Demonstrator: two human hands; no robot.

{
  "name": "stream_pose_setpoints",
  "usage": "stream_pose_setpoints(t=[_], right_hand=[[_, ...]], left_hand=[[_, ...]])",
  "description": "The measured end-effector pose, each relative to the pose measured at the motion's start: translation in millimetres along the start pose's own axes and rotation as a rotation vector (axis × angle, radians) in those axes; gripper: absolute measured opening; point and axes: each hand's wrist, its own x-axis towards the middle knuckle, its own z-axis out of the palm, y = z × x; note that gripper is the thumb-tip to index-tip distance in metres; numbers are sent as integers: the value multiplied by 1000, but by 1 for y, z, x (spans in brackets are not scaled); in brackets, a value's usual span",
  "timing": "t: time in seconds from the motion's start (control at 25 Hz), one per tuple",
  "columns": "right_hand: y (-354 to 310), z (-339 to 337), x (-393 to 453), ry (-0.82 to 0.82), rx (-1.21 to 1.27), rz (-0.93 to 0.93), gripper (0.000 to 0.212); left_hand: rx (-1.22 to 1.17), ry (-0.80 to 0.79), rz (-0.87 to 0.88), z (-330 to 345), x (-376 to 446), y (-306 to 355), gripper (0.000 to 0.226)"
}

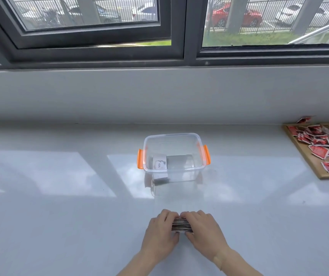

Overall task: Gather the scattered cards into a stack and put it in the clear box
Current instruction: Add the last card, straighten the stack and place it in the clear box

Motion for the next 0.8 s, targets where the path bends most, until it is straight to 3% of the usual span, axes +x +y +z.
stream_pose_setpoints(t=[0.16, 0.36, 0.56, 0.8], right_hand=[[-1, 18, -3, -4, -175, 8, 33], [-1, 18, 2, 15, -198, 37, 32], [1, 19, 6, -18, -204, 29, 30], [0, 20, 8, -13, -239, 62, 33]], left_hand=[[177, -47, -53, 18, 1, -3, 39], [130, -61, -98, 23, 9, -7, 44], [-376, -5, -55, 13, -10, -32, 73], [-1027, 381, -498, -3, -11, -37, 47]])
